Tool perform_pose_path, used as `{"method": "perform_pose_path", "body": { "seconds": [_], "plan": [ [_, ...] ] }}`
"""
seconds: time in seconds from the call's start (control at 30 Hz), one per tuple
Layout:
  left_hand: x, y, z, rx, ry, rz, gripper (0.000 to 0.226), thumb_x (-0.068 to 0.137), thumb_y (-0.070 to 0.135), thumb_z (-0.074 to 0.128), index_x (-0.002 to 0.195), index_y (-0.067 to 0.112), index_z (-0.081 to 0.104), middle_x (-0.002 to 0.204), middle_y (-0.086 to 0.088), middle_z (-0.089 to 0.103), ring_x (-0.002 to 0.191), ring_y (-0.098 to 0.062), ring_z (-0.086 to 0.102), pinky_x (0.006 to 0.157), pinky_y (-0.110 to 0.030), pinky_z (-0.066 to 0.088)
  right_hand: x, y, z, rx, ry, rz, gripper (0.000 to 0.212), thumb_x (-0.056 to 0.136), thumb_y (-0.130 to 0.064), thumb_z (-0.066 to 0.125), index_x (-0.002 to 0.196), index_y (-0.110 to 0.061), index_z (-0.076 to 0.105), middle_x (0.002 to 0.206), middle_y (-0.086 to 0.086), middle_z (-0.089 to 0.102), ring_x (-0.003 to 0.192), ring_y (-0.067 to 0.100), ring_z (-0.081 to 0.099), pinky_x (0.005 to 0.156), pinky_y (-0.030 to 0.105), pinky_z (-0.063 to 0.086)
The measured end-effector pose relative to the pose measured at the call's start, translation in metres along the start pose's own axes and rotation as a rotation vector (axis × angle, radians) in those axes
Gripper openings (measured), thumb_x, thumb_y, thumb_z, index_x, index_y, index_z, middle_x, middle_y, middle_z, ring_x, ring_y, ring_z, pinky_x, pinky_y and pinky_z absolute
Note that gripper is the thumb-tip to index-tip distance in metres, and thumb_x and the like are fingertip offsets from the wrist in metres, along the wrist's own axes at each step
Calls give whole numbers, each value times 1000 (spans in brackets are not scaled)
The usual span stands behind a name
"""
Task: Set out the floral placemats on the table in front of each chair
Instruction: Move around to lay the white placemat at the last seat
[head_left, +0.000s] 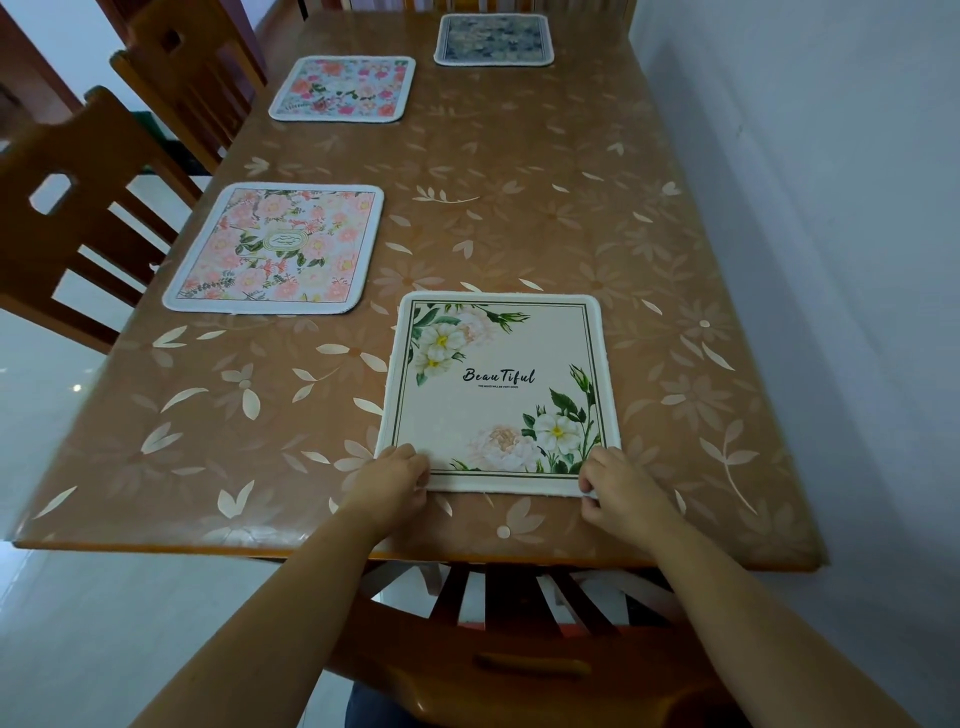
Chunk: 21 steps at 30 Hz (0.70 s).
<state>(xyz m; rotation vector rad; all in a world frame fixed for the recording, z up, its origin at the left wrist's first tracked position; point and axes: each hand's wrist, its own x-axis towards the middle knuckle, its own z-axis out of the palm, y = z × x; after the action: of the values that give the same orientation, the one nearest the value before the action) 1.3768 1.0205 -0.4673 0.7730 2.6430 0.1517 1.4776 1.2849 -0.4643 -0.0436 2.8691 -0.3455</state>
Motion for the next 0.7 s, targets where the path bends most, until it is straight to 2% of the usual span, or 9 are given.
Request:
{"method": "perform_pose_path", "body": {
  "seconds": [0.13,0.37,0.7],
  "plan": [
    [-1,4,-2,48,-2,3,18,86,15,45,100,8,56,107,-11,56,102,-25,49,80,-34,43,0,-2,2,-39,1,-11,14,83,-9,45,91,-7,56,103,10,54,102,22,46,81,27,35],
    [-2,5,-3,29,3,-3,17,86,14,45,98,8,57,106,-11,57,101,-25,49,77,-33,43,-1,0,2,-3,21,-20,15,84,-12,49,97,-7,54,108,8,52,104,21,44,85,27,36],
    [-2,4,-6,-18,-27,10,16,83,10,47,91,5,60,102,-14,60,98,-28,52,80,-37,45,-1,-3,1,114,9,40,8,80,-8,53,86,-5,57,98,10,55,96,22,48,76,25,35]
  ]
}}
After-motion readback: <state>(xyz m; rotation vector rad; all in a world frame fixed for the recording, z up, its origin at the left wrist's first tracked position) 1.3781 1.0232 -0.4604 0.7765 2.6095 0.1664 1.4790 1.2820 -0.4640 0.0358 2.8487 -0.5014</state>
